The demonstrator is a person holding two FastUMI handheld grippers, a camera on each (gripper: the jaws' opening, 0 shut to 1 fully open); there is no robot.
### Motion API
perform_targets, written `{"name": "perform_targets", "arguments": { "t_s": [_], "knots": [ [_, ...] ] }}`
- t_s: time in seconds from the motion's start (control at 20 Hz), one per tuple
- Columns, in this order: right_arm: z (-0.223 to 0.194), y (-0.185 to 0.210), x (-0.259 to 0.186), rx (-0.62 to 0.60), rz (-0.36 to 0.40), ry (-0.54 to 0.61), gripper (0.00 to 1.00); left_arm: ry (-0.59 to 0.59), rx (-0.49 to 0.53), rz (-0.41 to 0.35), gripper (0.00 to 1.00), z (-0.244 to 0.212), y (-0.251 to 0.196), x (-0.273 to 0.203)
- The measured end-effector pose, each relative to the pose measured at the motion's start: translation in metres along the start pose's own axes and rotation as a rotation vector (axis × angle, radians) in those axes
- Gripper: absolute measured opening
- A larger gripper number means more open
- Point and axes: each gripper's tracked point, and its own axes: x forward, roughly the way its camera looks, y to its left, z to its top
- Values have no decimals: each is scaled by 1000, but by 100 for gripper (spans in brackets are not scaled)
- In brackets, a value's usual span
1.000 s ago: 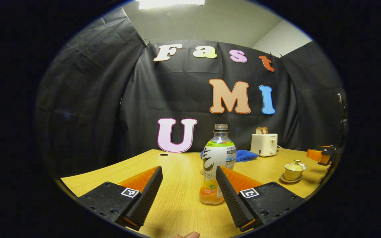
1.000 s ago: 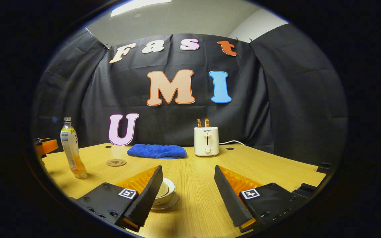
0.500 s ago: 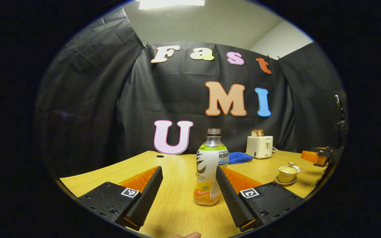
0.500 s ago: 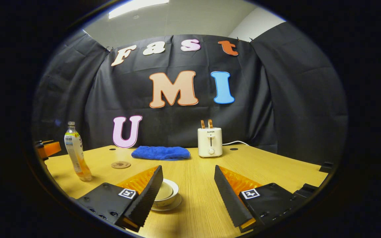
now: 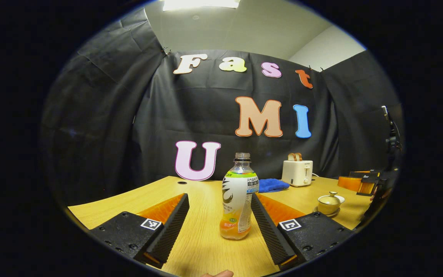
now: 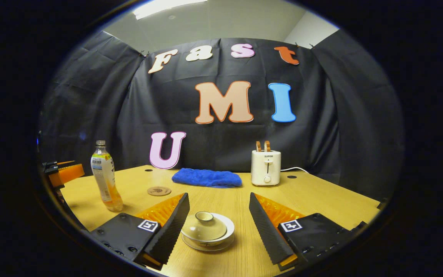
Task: Open the teacup lid with one hand, grasp the water bottle and pour water into the teacup with the other hand; after pouring, place the water bottle on the coaster and then close the teacup lid.
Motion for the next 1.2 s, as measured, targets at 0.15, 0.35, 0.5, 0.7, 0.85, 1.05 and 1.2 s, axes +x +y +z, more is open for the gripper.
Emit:
{"name": "perform_targets", "arguments": {
  "t_s": [0.15, 0.35, 0.5, 0.7, 0.85, 1.05, 1.2],
  "knots": [
    [-14, 9, 8, -18, 11, 56, 98, -3, 0, 3, 95, 0, 0, -2],
    [-32, 16, 13, 0, 20, 128, 95, -1, -1, 3, 95, -1, 0, -1],
    [-41, 16, 19, 16, 15, 158, 97, 3, -6, 3, 94, -2, 0, 0],
    [-47, 20, 21, 52, 26, 191, 90, 6, -9, 9, 95, -4, 2, 0],
    [-48, 21, 23, 45, 29, 196, 79, 7, -11, 11, 95, -5, 3, -1],
    [-48, 22, 24, 8, 23, 194, 81, 9, -18, 7, 95, -5, 2, -1],
    [-44, 22, 25, -4, 17, 171, 69, 9, -19, 10, 95, -5, 2, -1]
  ]
}}
